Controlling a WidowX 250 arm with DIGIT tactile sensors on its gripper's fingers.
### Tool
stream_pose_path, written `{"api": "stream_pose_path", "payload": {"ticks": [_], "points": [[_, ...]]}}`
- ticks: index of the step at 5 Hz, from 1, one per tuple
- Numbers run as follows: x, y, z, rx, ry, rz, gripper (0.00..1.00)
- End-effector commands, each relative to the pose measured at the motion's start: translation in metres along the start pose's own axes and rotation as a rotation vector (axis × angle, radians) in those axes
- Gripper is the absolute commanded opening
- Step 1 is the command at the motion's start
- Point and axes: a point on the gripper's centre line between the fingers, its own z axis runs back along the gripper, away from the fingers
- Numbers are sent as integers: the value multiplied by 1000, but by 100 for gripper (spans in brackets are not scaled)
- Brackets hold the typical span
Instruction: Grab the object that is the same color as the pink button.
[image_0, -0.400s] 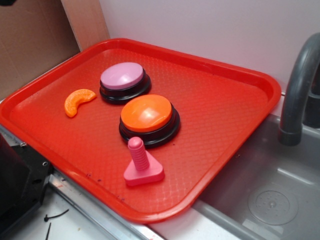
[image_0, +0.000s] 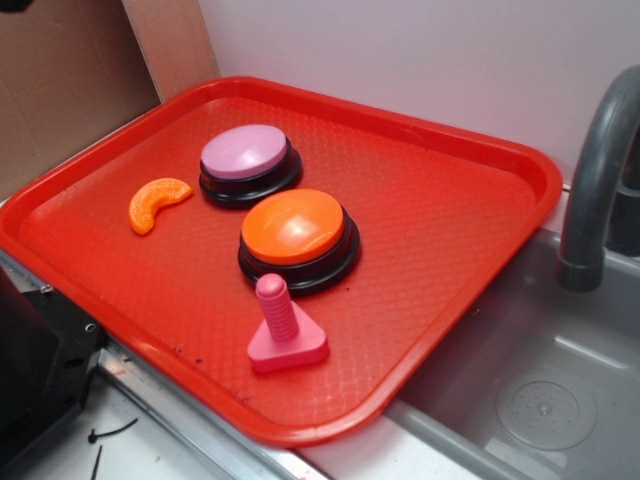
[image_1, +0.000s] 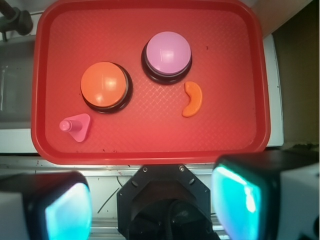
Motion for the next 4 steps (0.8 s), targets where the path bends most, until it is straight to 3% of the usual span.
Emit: {"api": "stream_pose_path", "payload": {"ticks": [1, 2, 3, 4], "points": [[7, -22, -9, -52, -76, -6, 100], [16, -46, -27, -56, -125, 59, 100], [26, -71, -46, -23, -125, 114, 100], [31, -88, -67, -40, -118, 130, 100]]}}
